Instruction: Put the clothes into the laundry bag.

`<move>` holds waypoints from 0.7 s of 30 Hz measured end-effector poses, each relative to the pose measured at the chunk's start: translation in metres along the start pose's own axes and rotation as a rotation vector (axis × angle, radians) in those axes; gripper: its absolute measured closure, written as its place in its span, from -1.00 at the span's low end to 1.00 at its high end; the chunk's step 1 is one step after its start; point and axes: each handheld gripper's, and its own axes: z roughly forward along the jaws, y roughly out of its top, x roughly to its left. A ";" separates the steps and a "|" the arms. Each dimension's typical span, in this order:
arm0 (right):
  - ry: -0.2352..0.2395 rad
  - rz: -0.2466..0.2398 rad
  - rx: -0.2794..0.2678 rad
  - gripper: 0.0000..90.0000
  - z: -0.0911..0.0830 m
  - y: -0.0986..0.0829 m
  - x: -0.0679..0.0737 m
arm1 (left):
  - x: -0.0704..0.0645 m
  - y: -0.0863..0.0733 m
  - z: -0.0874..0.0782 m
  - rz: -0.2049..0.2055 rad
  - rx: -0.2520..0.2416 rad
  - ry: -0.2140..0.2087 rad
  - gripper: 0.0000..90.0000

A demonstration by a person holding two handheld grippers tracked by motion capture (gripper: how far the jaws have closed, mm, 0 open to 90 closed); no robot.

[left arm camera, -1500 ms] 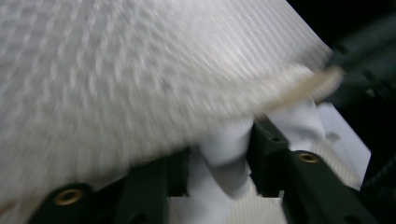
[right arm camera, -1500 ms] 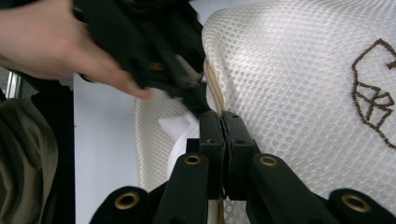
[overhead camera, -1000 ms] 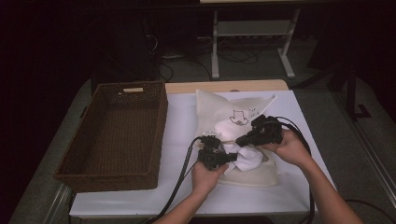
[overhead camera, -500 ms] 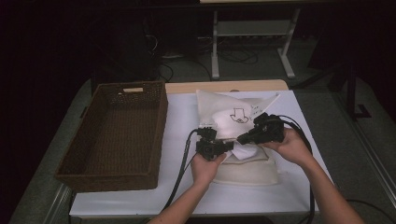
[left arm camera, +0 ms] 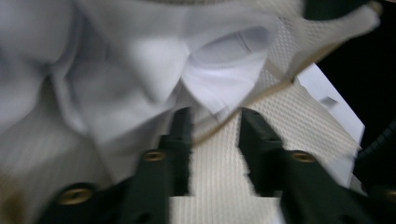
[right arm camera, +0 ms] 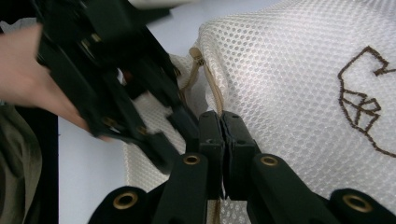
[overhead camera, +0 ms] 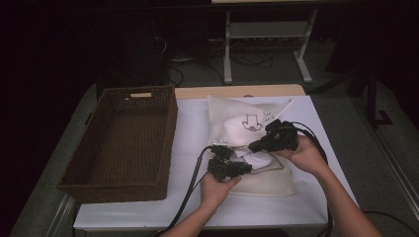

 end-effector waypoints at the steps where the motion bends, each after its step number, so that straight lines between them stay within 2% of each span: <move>1: 0.000 0.000 -0.001 0.92 0.000 0.000 0.000 | 0.000 0.000 0.000 0.000 0.000 0.000 0.66; 2: 0.000 0.000 -0.001 0.92 0.000 0.000 0.000 | 0.000 0.002 0.004 -0.003 -0.010 -0.002 0.66; 3: 0.000 -0.001 -0.001 0.92 0.000 0.000 0.001 | 0.002 0.004 0.008 -0.007 -0.014 -0.004 0.76; 4: 0.000 -0.002 0.000 0.92 -0.001 0.000 0.001 | 0.006 0.010 0.014 -0.037 -0.034 -0.018 0.87; 5: 0.001 -0.002 -0.003 0.93 -0.002 0.000 0.002 | 0.006 0.010 0.014 -0.037 -0.034 -0.018 0.92; 6: 0.001 -0.003 -0.005 0.93 -0.003 0.000 0.002 | 0.007 0.017 0.017 -0.041 -0.066 -0.012 0.93; 7: 0.001 -0.003 -0.005 0.93 -0.003 0.000 0.002 | 0.007 0.017 0.017 -0.041 -0.066 -0.012 0.94; 8: 0.000 -0.002 -0.009 0.93 -0.004 0.000 0.001 | 0.008 0.025 0.018 -0.042 -0.087 0.007 0.94; 9: -0.006 0.007 -0.019 0.93 -0.005 0.000 -0.001 | 0.013 0.034 0.019 -0.078 -0.114 0.015 0.94; 10: -0.010 0.016 -0.030 0.93 -0.005 0.000 -0.003 | 0.014 0.037 0.019 -0.101 -0.119 0.015 0.93; 11: -0.010 0.016 -0.030 0.93 -0.005 0.000 -0.003 | 0.014 0.037 0.019 -0.101 -0.119 0.015 0.91; 13: -0.013 0.028 -0.045 0.93 -0.007 -0.001 -0.005 | 0.013 0.036 0.019 -0.086 -0.105 0.029 0.82; 14: -0.011 0.028 -0.041 0.93 -0.008 -0.002 -0.006 | 0.010 0.030 0.016 -0.047 -0.067 0.049 0.75; 17: -0.011 0.031 -0.040 0.93 -0.008 -0.004 -0.006 | 0.009 0.022 0.009 -0.025 -0.048 0.051 0.64; 18: -0.012 0.030 -0.043 0.93 -0.010 -0.004 -0.006 | 0.008 0.015 0.001 -0.006 -0.044 0.061 0.55; 21: -0.011 0.024 -0.044 0.93 -0.010 -0.004 -0.004 | 0.010 0.007 -0.007 0.006 -0.029 0.069 0.53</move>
